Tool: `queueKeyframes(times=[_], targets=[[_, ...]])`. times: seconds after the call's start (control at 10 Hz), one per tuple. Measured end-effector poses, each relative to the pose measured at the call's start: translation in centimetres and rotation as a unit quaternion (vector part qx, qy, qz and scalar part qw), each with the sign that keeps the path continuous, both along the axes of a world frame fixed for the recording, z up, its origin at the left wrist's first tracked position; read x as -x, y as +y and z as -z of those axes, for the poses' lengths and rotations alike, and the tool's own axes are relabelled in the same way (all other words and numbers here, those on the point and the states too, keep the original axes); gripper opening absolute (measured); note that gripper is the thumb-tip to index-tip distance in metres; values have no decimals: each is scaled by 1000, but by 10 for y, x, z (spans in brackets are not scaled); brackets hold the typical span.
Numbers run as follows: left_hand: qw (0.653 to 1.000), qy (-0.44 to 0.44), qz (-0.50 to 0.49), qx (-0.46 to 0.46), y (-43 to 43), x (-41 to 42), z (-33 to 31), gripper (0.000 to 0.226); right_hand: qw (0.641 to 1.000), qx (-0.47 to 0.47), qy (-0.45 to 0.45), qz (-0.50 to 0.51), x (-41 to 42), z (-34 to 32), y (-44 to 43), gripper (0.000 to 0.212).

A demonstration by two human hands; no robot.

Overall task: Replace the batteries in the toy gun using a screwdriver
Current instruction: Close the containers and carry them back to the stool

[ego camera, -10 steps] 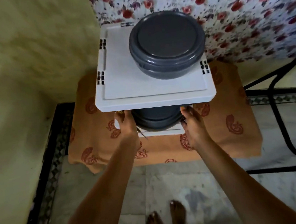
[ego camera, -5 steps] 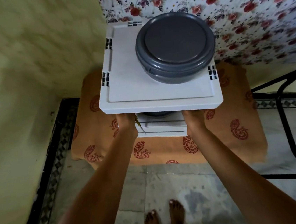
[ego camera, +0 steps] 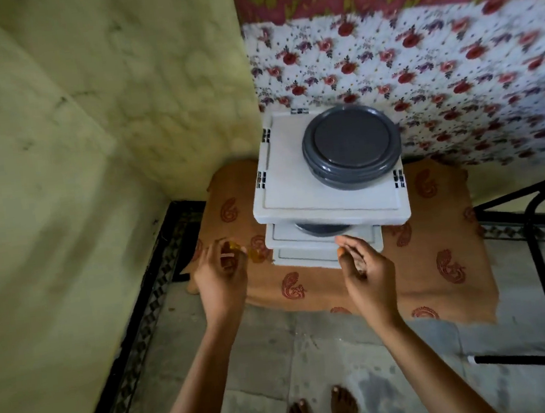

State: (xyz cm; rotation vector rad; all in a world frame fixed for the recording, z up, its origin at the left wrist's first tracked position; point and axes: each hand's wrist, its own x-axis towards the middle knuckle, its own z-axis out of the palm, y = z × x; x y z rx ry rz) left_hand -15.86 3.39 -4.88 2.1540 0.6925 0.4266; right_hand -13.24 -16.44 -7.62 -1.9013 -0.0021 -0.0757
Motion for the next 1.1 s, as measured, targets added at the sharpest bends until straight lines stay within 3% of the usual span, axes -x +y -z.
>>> queueKeyframes(times=[0.1, 0.2, 0.3, 0.5, 0.7, 1.0, 1.1], targets=[[992, -115, 0, -48, 4, 0, -45, 28, 992, 55, -111, 1, -21, -38, 1, 34], [982, -178, 1, -68, 0, -22, -69, 32, 963, 182, -201, 0, -52, -61, -5, 40], [984, -171, -4, -45, -12, -57, -70, 20, 923, 329, -196, -28, -78, -66, -12, 52], [998, -65, 13, -18, -35, -114, -37, 9, 874, 464, -121, -76, -105, -47, -21, 62], [975, 78, 118, -171, -47, -134, -10, 15, 867, 474, -122, -94, -109, -31, -26, 61], [967, 166, 120, -152, -55, -143, -4, 27, 878, 456, -105, -106, -110, -30, -28, 62], [963, 183, 120, -155, -55, -142, -13, 31, 903, 403, -87, -124, -110, -37, -29, 73]])
